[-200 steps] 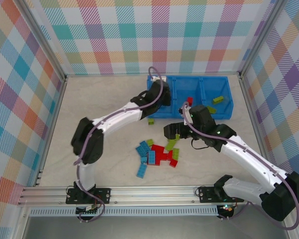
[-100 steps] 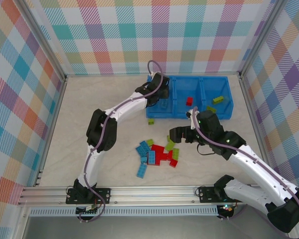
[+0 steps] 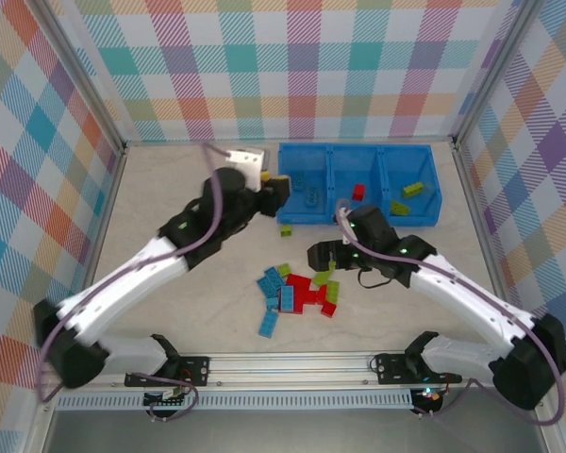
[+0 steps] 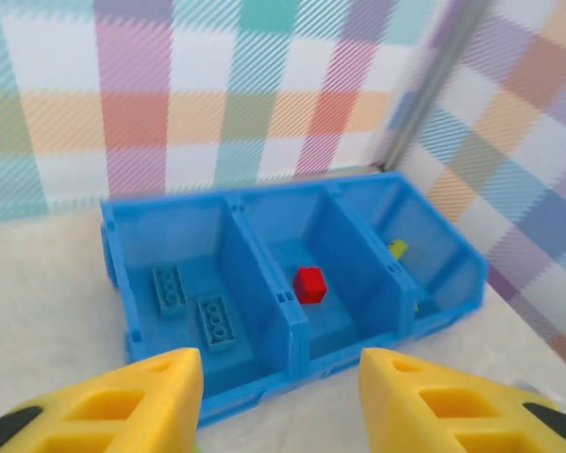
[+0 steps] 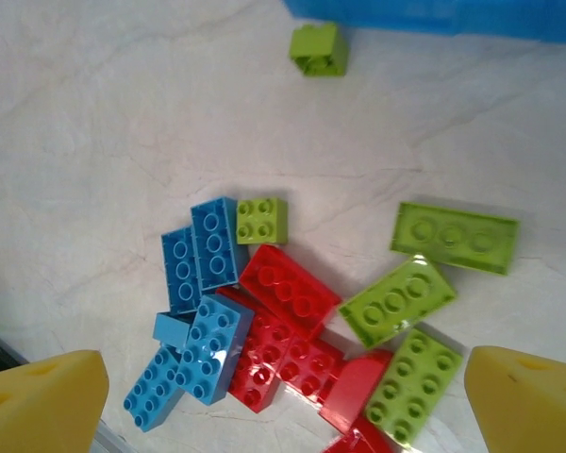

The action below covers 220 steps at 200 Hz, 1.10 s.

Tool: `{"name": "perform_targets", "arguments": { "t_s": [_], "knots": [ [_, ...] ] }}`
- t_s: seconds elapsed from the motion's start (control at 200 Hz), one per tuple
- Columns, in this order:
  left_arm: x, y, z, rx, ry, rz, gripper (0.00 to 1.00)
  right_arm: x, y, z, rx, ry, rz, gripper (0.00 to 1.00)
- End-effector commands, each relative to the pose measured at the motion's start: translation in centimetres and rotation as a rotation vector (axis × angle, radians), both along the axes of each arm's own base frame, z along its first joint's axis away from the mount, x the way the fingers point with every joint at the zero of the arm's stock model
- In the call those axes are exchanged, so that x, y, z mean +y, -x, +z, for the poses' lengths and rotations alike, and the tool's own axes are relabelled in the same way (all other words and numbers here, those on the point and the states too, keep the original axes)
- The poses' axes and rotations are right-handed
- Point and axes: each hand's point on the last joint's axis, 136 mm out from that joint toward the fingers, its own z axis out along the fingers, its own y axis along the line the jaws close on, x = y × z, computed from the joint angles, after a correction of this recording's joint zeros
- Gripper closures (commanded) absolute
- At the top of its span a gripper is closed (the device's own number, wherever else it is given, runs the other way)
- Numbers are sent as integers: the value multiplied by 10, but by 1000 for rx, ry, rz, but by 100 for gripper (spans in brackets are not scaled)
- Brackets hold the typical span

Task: Sort the legos into containers by color

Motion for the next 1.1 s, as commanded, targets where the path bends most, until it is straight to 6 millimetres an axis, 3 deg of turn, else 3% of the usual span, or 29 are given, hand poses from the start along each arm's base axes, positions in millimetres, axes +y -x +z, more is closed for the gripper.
{"name": "perform_targets", "arguments": {
  "t_s": [0.0, 0.145, 0.285, 0.425, 0.49, 0.585, 0.685, 0.87, 1.095],
  "knots": [
    [20, 44, -35, -34, -257, -156, 48, 35, -9, 4, -8, -24, 47, 4],
    [63, 86, -55, -20, -392, -197, 46, 67, -30, -18, -9, 18, 29, 8],
    [82, 107, -79, -44, -444, -222, 42, 75, -64, -45, -59, 113, -68, 16],
    [80, 118, -77, -84, -459, -291, 34, 75, -95, -71, -121, 207, -152, 20],
    [79, 119, -78, -101, -479, -311, 25, 78, -109, -79, -163, 228, -164, 20],
    [79, 119, -91, -97, -541, -335, 12, 83, -124, -91, -191, 259, -178, 21],
    [81, 120, -107, -61, -594, -353, 4, 94, -135, -95, -211, 243, -171, 22],
    [87, 117, -117, -23, -650, -341, 0, 106, -153, -105, -219, 219, -176, 32],
    [81, 125, -125, -22, -664, -414, 0, 106, -161, -119, -200, 236, -200, 42]
  ]
}}
